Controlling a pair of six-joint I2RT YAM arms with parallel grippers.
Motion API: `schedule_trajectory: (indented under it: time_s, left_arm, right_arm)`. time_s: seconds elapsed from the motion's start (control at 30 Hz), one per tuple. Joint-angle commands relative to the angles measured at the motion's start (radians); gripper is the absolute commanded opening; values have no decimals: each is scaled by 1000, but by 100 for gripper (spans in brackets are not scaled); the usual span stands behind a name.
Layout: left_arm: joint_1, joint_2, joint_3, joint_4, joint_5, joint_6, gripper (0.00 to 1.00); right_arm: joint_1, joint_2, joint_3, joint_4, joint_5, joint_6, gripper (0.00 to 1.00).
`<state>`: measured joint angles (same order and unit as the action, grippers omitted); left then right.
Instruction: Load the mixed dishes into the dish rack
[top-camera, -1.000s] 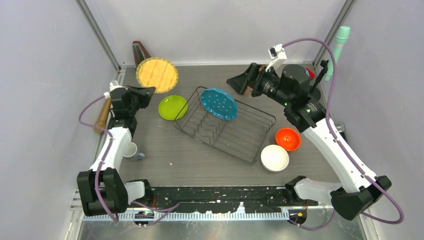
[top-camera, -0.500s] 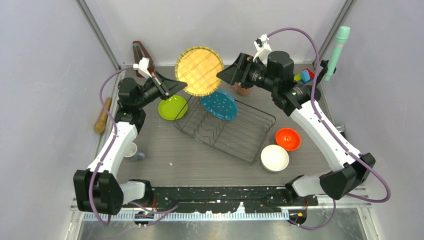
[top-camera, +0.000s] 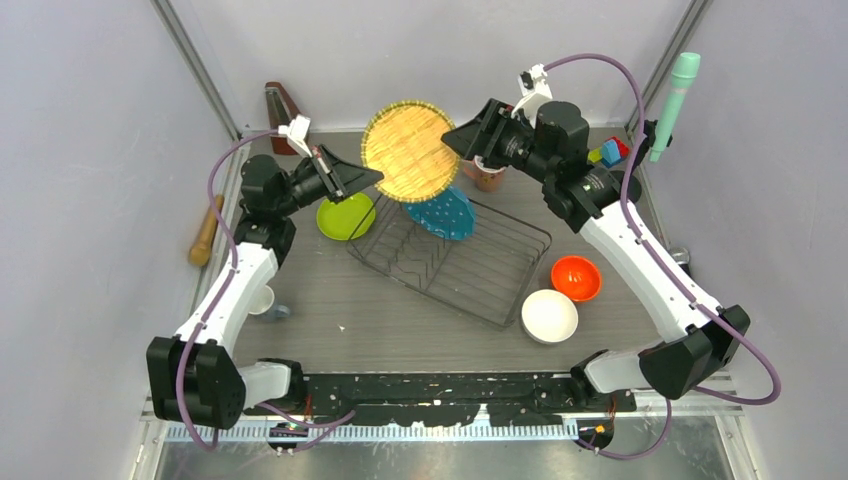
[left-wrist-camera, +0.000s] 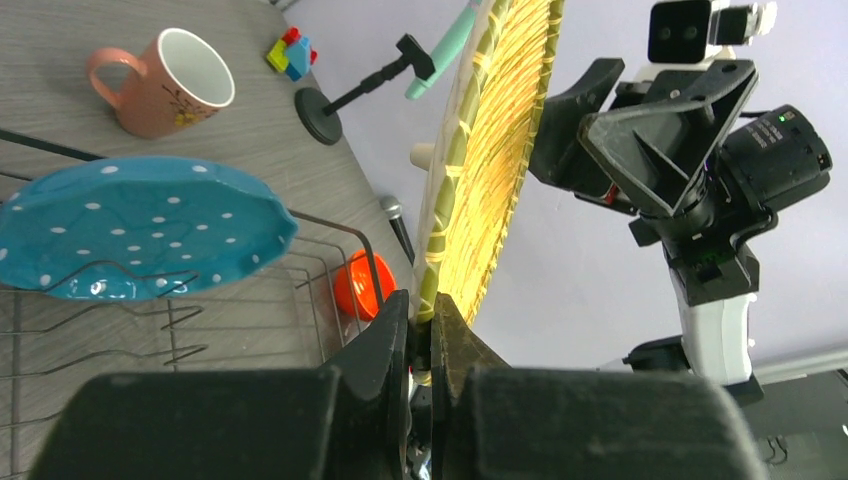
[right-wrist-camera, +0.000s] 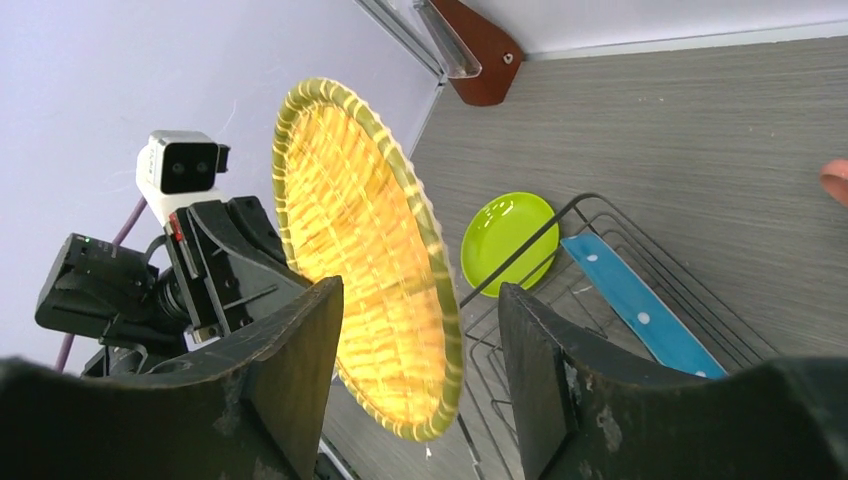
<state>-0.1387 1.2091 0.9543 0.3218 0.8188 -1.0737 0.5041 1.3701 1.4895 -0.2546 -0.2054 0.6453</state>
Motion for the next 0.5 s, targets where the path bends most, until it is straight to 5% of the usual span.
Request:
schedule_trajectory:
  time_s: [0.0,0.03,0.1,0.47]
  left_arm:
    - [-16,-1,67,111,57,-14,0]
    - [-18,0,69,115,62,-14,0]
    - [-18,4,70,121,68,-16,0]
    - [-22,34,68,176,111,-43,5]
  right_arm:
    - [2,5,6,84,18,13,62]
    - [2,8,9,84,19,13,60]
    - [2,10,9,92,7,10,34]
    - [2,9,29,53,-48,-25,1]
